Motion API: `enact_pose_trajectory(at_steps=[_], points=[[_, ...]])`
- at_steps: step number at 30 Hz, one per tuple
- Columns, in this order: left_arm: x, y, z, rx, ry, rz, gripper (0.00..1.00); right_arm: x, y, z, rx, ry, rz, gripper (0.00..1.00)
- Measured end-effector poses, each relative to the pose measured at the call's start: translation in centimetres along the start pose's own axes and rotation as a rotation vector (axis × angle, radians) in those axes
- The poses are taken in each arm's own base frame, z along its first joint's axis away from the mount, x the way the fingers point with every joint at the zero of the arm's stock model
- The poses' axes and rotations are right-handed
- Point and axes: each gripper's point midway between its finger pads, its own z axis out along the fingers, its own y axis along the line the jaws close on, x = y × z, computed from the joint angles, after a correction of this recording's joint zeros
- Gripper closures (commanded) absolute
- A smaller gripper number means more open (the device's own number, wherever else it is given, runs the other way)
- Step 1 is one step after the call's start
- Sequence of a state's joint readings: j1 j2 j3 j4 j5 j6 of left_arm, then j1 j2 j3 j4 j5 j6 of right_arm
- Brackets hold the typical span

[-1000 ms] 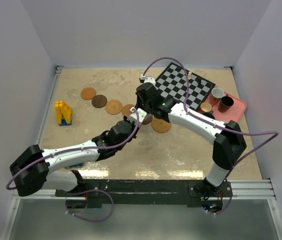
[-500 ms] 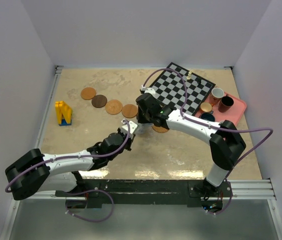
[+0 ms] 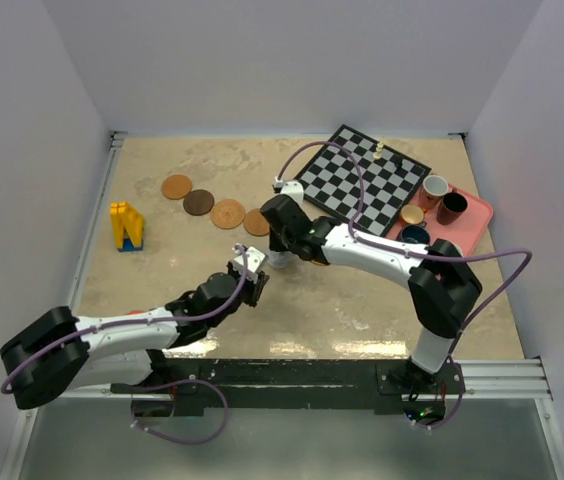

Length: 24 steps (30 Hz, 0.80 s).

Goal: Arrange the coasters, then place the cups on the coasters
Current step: Place the cup at the center of the board.

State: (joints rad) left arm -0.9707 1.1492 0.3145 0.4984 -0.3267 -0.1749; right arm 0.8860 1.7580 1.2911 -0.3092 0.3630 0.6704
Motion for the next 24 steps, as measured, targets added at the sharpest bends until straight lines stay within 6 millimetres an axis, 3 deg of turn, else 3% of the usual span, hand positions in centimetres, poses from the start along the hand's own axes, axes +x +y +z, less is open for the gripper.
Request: enact_pose_trajectory(at_steps=[5, 8, 17, 20, 24], points=[[-2.4, 0.7, -2.2, -0.007, -0.117, -0.076, 0.56, 0.6, 0.6, -0.1, 0.046, -0.037, -0.032, 0.90], [-3.0, 0.8, -2.7, -0.007, -0.137, -0.104, 0.52, 0.9, 1.1, 0.0, 0.066, -0.047, -0.051, 0.81], [-1.3, 1.5, -3.4, -0.041, -0.086, -0.155, 0.41, 3.1, 2.3, 1.3, 0.080, -0.004, -0.084, 0.59], [-0.7, 1.9, -3.5, -0.059, -0.073, -0.164, 0.38, 2.8, 2.3, 1.1, 0.084, -0.001, -0.085, 0.49], [-0.5, 2.0, -3.5, -0.072, -0.071, -0.173, 0.30, 1.3, 3.8, 0.6, 0.044, -0.019, -0.067, 0.38]])
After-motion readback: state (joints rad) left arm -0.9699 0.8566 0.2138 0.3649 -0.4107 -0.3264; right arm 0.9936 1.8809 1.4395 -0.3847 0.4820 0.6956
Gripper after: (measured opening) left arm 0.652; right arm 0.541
